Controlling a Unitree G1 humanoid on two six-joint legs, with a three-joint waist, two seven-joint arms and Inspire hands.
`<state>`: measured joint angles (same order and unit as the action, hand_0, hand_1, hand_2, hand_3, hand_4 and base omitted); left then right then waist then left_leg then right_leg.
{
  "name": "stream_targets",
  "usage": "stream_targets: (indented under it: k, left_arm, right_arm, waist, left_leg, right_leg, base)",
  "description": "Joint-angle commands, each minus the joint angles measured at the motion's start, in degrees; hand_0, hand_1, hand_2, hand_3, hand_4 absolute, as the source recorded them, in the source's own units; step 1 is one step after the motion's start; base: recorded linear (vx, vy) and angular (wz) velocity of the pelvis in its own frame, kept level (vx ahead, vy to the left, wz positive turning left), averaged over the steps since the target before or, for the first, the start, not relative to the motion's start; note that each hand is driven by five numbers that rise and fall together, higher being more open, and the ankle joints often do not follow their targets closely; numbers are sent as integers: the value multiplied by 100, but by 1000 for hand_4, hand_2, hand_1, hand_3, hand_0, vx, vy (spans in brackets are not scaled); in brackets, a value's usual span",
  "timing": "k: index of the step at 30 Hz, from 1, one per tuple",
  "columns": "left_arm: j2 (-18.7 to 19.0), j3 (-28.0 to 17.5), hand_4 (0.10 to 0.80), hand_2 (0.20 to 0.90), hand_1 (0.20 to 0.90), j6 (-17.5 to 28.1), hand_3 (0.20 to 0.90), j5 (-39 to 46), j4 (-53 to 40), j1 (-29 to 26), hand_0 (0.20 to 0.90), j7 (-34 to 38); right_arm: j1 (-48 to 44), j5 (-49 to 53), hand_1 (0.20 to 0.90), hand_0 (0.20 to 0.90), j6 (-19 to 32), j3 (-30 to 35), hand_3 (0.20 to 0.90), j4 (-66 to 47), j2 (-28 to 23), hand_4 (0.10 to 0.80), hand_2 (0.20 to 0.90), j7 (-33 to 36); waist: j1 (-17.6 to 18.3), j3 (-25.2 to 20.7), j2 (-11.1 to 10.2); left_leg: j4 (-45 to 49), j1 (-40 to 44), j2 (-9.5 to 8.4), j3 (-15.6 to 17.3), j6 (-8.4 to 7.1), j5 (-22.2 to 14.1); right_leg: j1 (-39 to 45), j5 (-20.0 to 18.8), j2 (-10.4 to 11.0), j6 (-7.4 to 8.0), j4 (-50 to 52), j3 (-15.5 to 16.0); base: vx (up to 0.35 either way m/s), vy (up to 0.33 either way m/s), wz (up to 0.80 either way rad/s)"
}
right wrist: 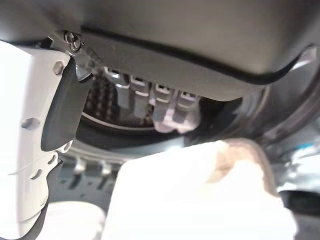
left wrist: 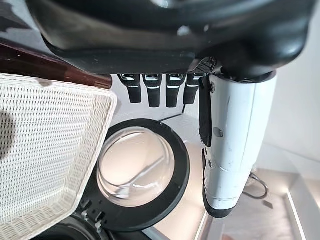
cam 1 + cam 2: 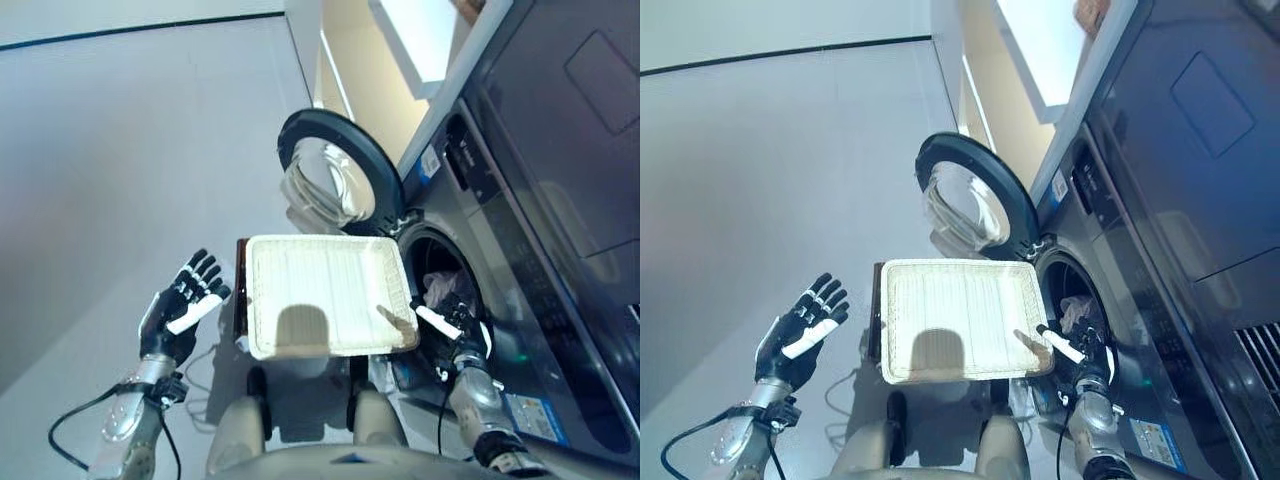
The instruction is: Pick up the clothes and place them into the washing machine
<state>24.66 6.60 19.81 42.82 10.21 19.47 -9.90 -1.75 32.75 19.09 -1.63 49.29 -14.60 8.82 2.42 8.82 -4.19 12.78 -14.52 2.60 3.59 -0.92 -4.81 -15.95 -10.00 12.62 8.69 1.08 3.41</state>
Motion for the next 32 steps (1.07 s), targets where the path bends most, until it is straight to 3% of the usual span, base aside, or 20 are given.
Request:
stream_targets:
  k: [1,7,13,21,32]
  left_arm:
    - [-111,-423,800,900,900,300,900,-411,-287,-50,900,-35]
    - [-312,-439,800,900,900,304,900,-732,168,-36,900,21]
    - [-601,-416,800,900,900,298,900,-997,507,-77,900,185]
    - [-690,-313,800,900,900,283,900,-1109,522,-13,900,214]
    - [-663,-256,800,900,900,260,900,-1342,864,-236,900,436]
  right_arm:
    - [-1,-4,900,900,513,82,900,-537,-325,800,900,-90]
    - [226,1,900,900,472,-83,900,-584,-83,800,900,-240]
    - [300,-451,900,900,317,-696,900,-667,200,800,900,-318]
    - [-302,-1684,900,900,55,-1376,900,-335,271,800,900,153]
    - [-351,-1367,900,900,46,-1310,900,-359,354,800,900,108]
  waist:
    - [-16,-329,106]
    - [-63,-486,58]
    - [-144,-617,21]
    - [-332,-694,-9]
    - [-423,-859,-89]
  left_leg:
    - [-1229,345,396,-198,-412,879]
    - [-1382,789,422,-111,-399,837]
    - [-1485,1193,401,-54,-375,750]
    - [-1631,1355,366,-78,-362,756]
    - [-1590,1512,375,-125,-356,677]
  right_leg:
    - [320,322,140,310,126,199]
    - [691,315,119,339,-8,267]
    - [1059,359,129,351,-108,285]
    - [1282,394,151,363,-227,390]
    - [1474,454,132,375,-198,433]
  base:
    - [81,20,-5]
    - [86,17,-9]
    - [75,24,-12]
    - [40,12,2]
    - [8,1,5]
